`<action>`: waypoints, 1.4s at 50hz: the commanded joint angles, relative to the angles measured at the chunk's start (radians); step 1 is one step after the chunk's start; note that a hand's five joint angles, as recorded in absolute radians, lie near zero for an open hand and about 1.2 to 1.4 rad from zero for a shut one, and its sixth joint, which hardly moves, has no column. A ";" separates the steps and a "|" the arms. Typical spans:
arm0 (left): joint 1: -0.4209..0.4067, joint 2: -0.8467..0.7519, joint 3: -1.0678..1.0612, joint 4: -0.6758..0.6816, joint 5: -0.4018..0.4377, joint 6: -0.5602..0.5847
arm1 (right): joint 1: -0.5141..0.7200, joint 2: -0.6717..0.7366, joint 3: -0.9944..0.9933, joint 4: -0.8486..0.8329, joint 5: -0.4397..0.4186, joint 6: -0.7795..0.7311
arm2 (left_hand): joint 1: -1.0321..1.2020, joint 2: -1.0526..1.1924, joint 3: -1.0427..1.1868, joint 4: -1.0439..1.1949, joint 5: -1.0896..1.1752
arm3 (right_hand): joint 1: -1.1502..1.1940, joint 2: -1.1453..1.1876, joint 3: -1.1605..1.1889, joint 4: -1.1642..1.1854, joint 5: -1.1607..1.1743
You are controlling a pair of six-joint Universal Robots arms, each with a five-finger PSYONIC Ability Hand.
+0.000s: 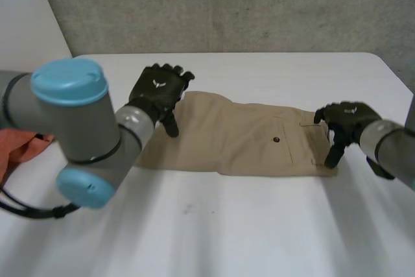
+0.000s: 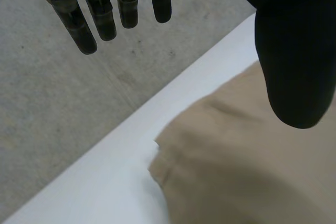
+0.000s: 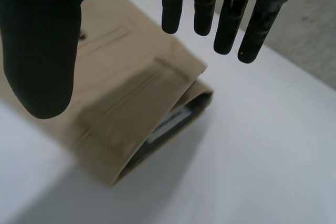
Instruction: Fold the laundry.
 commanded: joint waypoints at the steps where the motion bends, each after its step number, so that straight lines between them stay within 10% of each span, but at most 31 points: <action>1: 0.018 0.137 -0.236 0.068 0.009 -0.081 | -0.036 -0.016 0.218 -0.220 -0.065 -0.006 | 0.006 -0.008 -0.015 -0.006 -0.026 | 0.173 0.134 0.123 0.123 0.126; 15: 0.074 0.157 -0.330 0.101 0.009 -0.085 | -0.027 0.088 0.223 -0.399 -0.058 -0.034 | 0.006 -0.008 -0.015 -0.006 -0.026 | 0.537 0.498 0.487 0.487 0.490; 20: 0.074 0.155 -0.332 0.108 0.009 -0.085 | -0.037 0.102 0.222 -0.402 -0.049 -0.081 | 0.006 -0.008 -0.015 -0.006 -0.026 | 1.096 1.056 1.046 1.045 1.048; 38: 0.076 0.221 -0.365 0.106 0.009 -0.084 | -0.214 -0.081 0.239 -0.342 0.031 -0.466 | -0.003 -0.017 -0.024 -0.014 -0.035 | 1.097 1.058 1.047 1.047 1.050; 53: 0.067 0.211 -0.278 0.108 0.000 -0.085 | 0.409 0.063 -0.034 -0.382 -0.078 -0.639 | -0.006 -0.020 -0.027 -0.017 -0.038 | 1.097 1.058 1.047 1.047 1.050; 62: 0.065 0.159 -0.171 0.108 -0.008 -0.090 | 0.536 0.247 -0.093 -0.371 -0.200 -0.729 | -0.003 -0.017 -0.024 -0.014 -0.035 | 1.097 1.058 1.047 1.047 1.050; 66: 0.064 0.129 -0.134 0.108 -0.008 -0.097 | 0.533 0.215 -0.084 -0.371 -0.177 -0.606 | -0.003 -0.017 -0.024 -0.014 -0.035 | -0.097 -0.136 -0.147 -0.148 -0.144; 70: 0.062 0.094 -0.083 0.106 -0.008 -0.108 | 0.484 0.145 -0.071 -0.370 -0.169 -0.356 | 0.000 -0.014 -0.021 -0.012 -0.032 | -0.124 -0.164 -0.175 -0.175 -0.172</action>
